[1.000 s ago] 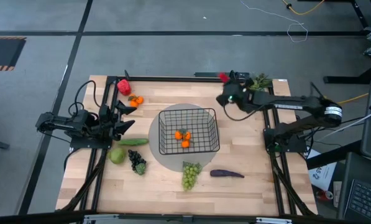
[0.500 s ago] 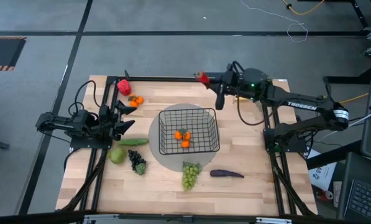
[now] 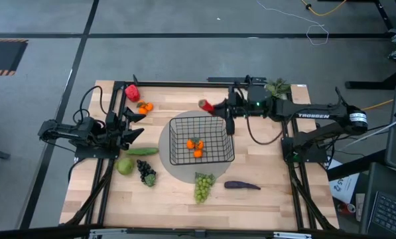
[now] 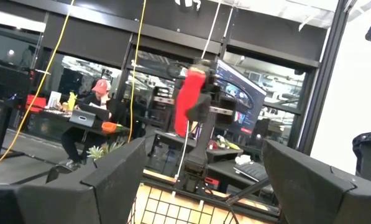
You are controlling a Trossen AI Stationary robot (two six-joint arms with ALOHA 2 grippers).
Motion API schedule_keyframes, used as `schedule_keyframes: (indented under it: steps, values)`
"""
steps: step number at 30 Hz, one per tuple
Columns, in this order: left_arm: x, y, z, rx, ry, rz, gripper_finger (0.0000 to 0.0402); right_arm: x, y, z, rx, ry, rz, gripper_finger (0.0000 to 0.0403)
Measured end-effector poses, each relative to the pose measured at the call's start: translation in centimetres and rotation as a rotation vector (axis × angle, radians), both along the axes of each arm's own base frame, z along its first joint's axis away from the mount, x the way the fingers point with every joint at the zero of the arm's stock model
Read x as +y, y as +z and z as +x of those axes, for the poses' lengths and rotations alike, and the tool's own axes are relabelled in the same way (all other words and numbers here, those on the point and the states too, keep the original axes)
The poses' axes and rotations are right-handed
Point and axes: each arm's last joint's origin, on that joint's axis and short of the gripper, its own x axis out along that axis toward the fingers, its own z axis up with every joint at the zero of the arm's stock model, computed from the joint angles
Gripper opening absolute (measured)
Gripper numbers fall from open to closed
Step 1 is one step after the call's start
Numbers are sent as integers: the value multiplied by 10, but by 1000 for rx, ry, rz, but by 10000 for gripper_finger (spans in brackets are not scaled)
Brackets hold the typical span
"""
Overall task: Build produce basket
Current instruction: Put the red chili pepper into the wire basket
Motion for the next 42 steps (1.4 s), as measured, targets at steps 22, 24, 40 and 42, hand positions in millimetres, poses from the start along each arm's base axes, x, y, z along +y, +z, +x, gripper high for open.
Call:
schedule_keyframes:
  steps: [22, 24, 40, 42]
  values:
    - [0, 0, 0, -4, -17, -22, 315, 48, -17, -27, 320, -243, -58, 42]
    - [0, 0, 0, -3, -17, -22, 315, 49, -19, -23, 309, -241, -57, 53]
    - [0, -1, 0, -1, -27, -41, 315, 51, -31, -5, 312, -194, -44, 89]
    - [0, -1, 1, 1, -28, -41, 315, 51, -29, -4, 285, -184, -52, 92]
